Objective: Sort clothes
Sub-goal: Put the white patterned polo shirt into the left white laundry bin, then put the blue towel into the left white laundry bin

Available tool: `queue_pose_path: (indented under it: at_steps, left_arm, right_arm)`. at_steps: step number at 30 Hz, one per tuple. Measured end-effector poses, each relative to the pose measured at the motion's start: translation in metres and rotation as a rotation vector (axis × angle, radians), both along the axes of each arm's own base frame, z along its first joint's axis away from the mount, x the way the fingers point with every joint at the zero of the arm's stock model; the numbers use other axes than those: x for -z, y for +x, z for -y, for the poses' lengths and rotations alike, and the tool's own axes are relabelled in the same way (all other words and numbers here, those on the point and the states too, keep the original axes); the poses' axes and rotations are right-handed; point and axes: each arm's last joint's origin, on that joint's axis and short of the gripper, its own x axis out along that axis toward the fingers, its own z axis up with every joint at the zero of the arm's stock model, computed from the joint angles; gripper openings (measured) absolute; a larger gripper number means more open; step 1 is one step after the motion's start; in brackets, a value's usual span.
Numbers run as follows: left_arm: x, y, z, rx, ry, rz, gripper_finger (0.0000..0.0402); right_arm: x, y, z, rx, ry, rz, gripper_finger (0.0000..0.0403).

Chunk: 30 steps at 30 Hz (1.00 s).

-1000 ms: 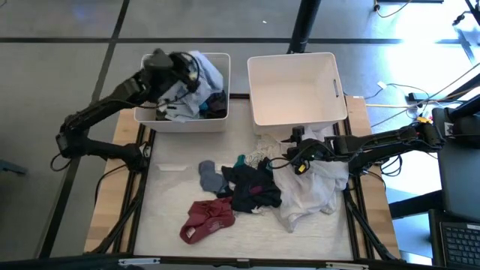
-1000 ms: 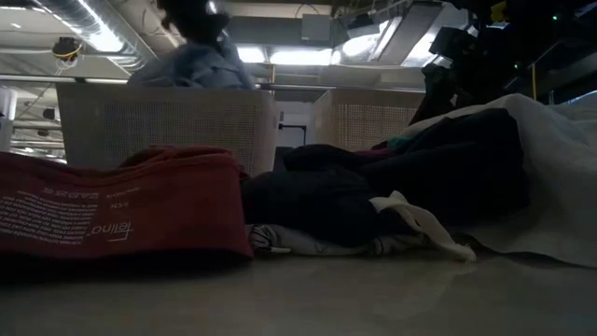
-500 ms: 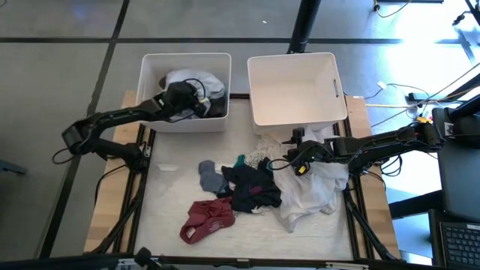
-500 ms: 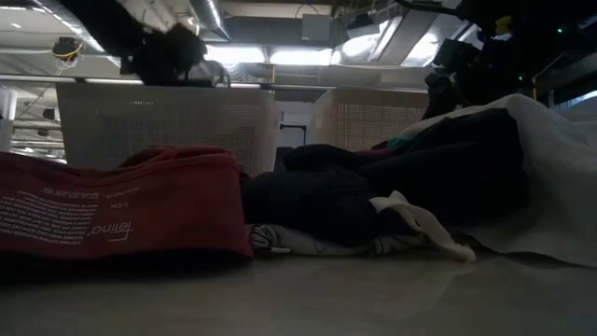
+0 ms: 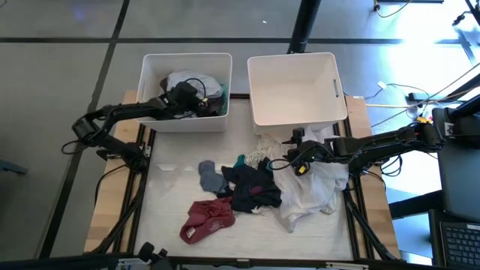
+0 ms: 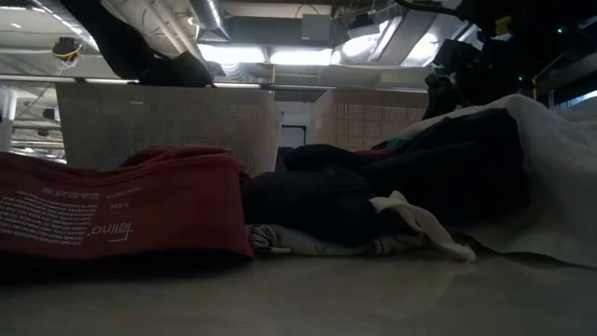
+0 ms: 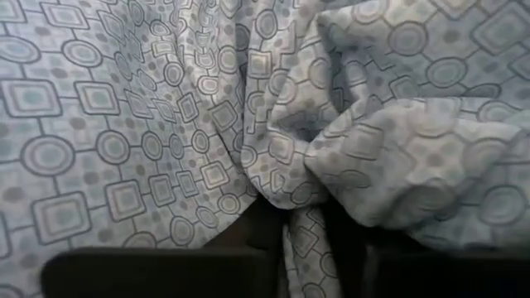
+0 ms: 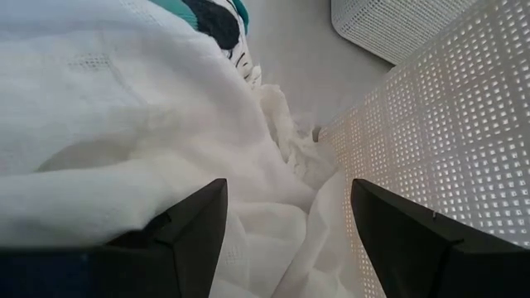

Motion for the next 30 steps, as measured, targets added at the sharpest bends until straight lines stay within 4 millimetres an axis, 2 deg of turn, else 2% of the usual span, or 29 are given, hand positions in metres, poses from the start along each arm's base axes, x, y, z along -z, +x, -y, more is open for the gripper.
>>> queue_pose_path:
  at_steps: [6,11,22,26,30]
  left_arm:
    - [-0.025,-0.006,0.006,0.004,0.032,0.039,0.0123]
    - [-0.058,-0.013,0.017,0.019,0.057,0.070,0.0153]
    - [-0.152,-0.024,0.065,0.228,0.191,0.302,0.0159]
    - [-0.170,-0.023,0.088,0.392,0.192,0.408,0.0161]
    - [-0.172,-0.013,0.114,0.603,0.103,0.490,0.0161]
  right_arm:
    - [0.000,0.000,0.000,0.001,0.001,-0.001,0.0259]
    - [0.000,0.000,0.000,0.001,0.001,-0.001,0.0259]
    - [-0.001,0.002,0.000,0.001,0.003,0.025,0.0259]
    - [-0.003,0.003,0.000,0.001,0.005,0.050,0.0259]
    - [-0.003,0.003,0.000,0.001,0.005,0.050,0.0259]
